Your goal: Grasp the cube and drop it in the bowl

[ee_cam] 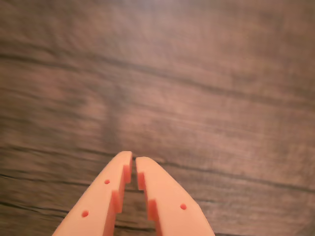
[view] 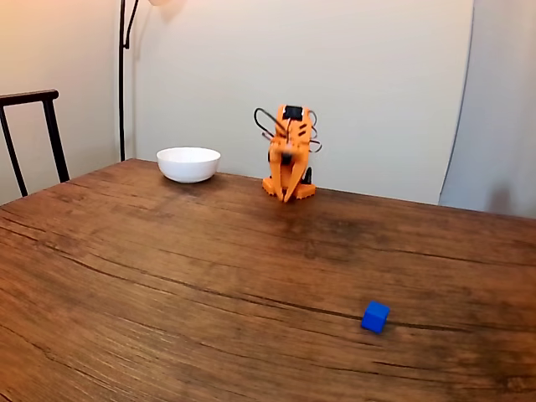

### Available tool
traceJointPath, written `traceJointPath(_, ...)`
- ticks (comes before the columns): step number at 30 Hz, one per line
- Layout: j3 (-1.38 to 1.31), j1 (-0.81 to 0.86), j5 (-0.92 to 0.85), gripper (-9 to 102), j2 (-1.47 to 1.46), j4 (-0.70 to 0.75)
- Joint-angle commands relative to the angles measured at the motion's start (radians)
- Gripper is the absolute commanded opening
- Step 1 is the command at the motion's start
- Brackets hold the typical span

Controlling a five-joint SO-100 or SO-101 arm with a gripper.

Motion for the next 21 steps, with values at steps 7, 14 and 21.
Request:
traceJointPath(7, -0.397, -0.012, 0.009, 0, -0.014, 0.141)
traceJointPath(14, -0.557, -0.012, 0.043, 0, -0.017, 0.156)
traceJointPath(21, -0.707, -0.012, 0.101, 0, -0.146, 0.081)
